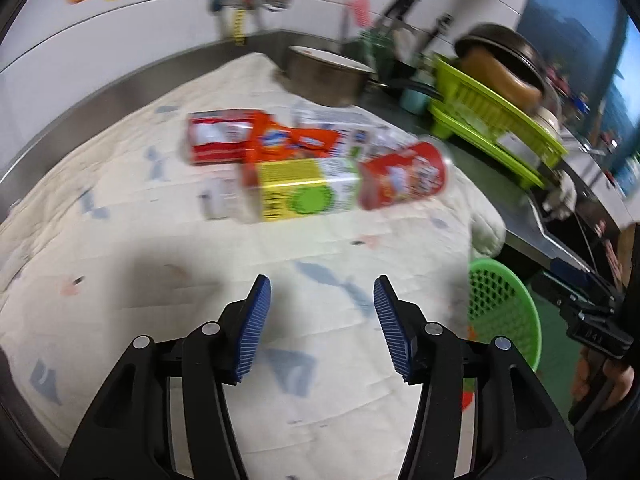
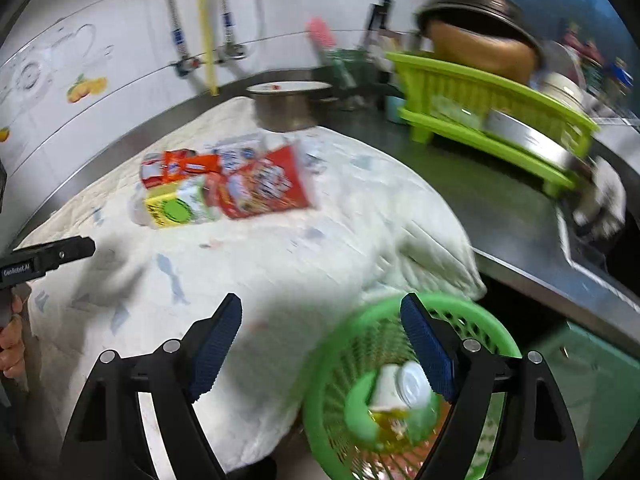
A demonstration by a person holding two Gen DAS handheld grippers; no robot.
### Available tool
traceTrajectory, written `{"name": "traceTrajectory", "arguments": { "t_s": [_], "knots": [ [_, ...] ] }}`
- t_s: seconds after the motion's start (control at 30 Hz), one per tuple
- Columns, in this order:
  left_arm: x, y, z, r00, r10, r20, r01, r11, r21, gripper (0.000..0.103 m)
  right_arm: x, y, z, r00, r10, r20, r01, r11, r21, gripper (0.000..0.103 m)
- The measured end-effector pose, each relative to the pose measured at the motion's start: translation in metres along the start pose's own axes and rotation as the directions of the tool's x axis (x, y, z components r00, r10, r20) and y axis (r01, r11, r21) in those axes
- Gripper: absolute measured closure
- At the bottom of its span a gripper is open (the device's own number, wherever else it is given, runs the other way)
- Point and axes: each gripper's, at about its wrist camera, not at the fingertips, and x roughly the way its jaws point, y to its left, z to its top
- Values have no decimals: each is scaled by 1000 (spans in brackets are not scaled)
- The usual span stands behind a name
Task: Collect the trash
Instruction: 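Move both open grippers back over the remaining trash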
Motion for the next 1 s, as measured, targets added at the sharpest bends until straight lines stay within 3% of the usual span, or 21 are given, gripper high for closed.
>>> {"name": "traceTrajectory", "arguments": {
  "t_s": [0.13, 0.37, 0.73, 1.0],
  "knots": [
    [-10, 24, -2, 999, 34, 17, -33, 998, -54, 48, 18, 18, 25, 1000, 28, 3, -28, 997, -70, 24],
    [-16, 48, -6, 997, 72, 22, -70, 992, -101, 48, 51, 23, 62, 998, 66, -2, -66, 994, -83, 25],
    [-9, 59, -12, 996, 86, 3, -85, 989, -117, 48, 110, 15, 110, 994, 106, -32, -108, 991, -83, 29],
    [-5, 61, -2, 996, 91, 15, -89, 992, -84, 48, 139, 9, 120, 982, 170, -85, -174, 983, -49, 30]
  ]
}}
